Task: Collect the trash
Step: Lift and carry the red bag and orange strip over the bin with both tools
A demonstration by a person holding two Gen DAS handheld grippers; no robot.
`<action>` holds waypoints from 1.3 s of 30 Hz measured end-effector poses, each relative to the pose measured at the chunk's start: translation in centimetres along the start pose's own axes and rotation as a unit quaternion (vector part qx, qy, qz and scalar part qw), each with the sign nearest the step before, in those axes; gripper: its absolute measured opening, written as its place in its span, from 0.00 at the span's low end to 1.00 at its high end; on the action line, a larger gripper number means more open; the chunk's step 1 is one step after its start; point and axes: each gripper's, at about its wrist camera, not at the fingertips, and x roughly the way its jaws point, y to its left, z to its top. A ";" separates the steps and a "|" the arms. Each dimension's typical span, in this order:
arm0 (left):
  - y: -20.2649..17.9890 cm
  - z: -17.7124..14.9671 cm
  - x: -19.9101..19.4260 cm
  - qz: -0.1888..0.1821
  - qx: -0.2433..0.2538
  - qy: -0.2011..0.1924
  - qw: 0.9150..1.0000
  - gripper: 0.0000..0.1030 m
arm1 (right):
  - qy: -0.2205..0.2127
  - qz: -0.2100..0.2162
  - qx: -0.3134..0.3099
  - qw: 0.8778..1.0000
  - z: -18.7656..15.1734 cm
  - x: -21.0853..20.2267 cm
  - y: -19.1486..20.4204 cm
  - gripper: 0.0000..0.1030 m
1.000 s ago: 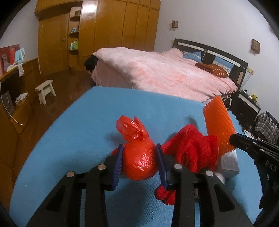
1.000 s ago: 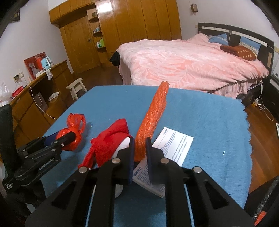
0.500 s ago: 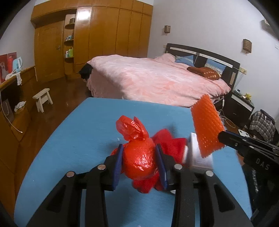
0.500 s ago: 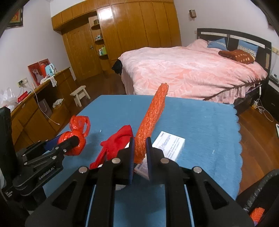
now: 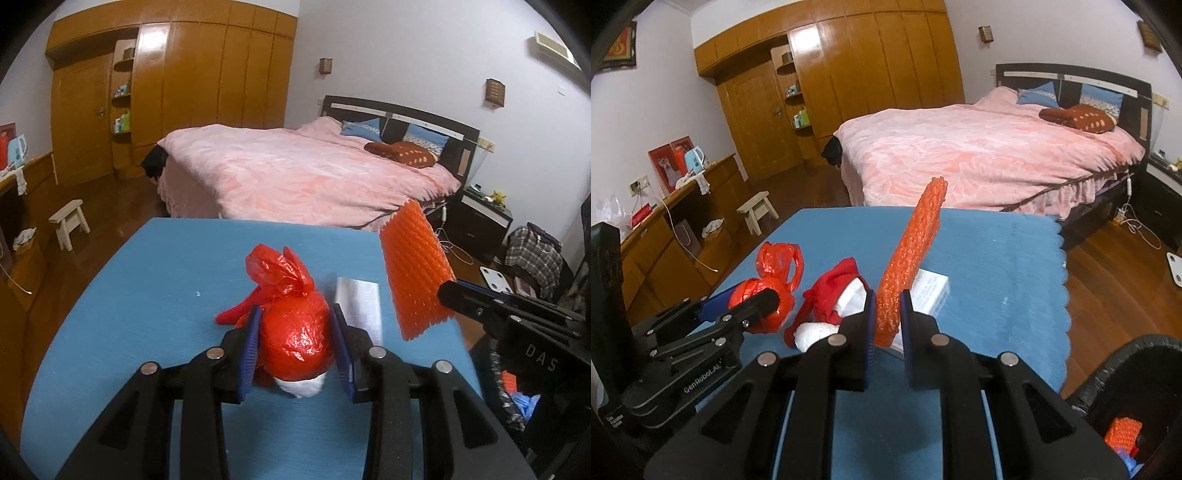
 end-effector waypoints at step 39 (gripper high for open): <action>-19.0 -1.1 -4.1 -0.140 0.096 -0.010 0.985 0.36 | -0.032 -0.145 0.083 0.985 -7.2 -16.5 -13.9 0.12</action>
